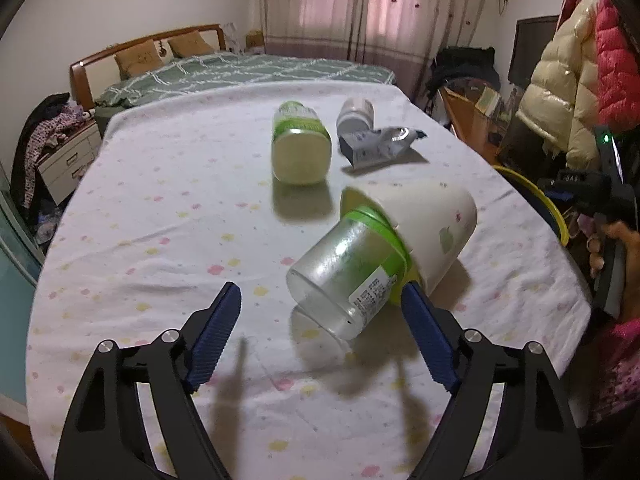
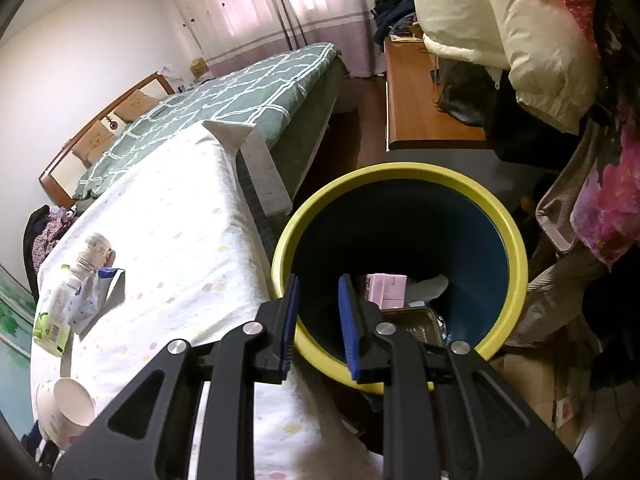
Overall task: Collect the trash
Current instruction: 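Grasp the clear plastic cup with green band using the left gripper, then carry the clear cup to the bin and open the left gripper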
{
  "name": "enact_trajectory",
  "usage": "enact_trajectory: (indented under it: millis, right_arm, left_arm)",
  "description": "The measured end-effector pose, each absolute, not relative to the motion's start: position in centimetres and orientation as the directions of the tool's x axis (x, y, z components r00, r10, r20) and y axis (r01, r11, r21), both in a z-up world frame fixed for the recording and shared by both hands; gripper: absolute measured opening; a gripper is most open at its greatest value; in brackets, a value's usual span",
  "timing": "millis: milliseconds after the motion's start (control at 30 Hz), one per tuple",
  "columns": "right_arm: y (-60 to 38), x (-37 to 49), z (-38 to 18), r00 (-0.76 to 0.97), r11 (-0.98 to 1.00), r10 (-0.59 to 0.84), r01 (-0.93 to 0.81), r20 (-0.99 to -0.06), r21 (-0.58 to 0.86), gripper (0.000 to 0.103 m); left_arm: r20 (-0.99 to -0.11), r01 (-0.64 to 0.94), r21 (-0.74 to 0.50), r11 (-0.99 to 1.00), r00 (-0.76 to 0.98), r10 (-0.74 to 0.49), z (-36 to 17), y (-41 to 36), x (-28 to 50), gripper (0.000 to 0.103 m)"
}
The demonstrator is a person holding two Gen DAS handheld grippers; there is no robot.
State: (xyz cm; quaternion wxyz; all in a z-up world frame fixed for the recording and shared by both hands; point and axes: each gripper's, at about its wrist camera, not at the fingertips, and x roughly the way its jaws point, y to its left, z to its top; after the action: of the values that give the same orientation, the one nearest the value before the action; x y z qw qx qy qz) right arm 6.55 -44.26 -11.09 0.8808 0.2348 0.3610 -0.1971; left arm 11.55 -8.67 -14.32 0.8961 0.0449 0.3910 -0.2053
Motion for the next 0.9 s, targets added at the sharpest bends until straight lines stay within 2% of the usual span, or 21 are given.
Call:
enact_trajectory:
  millis: [333,433,467,733,900]
  right_arm:
    - [-44.3,6.6,-11.4,0.667,0.815,-0.154,0.503,-0.729,0.289,0.020]
    - [-44.2,6.7,-11.5,0.668,0.817,-0.147,0.497,-0.729,0.291,0.020]
    - [-44.2,6.7,-11.5,0.668,0.818,-0.145,0.495,-0.730,0.291,0.020]
    - [-43.7,7.0,-11.5,0.672,0.826,-0.128,0.479,-0.729,0.296,0.020]
    - [-43.6,6.9,-11.5,0.678,0.828,-0.119,0.471,-0.725,0.305,0.020]
  left_arm:
    - [-0.712,0.477,-0.040,0.878,0.603,-0.360,-14.7,-10.4,13.5,0.080]
    - [-0.708,0.489,-0.077,0.869,0.587,-0.393,-14.6,-10.5,14.1,0.066]
    - [-0.708,0.492,-0.085,0.866,0.581,-0.400,-14.7,-10.6,14.1,0.058]
    - [-0.718,0.443,-0.052,0.895,0.607,-0.342,-14.3,-10.3,13.7,0.055]
    - [-0.706,0.460,-0.041,0.887,0.615,-0.352,-12.7,-9.5,11.8,0.051]
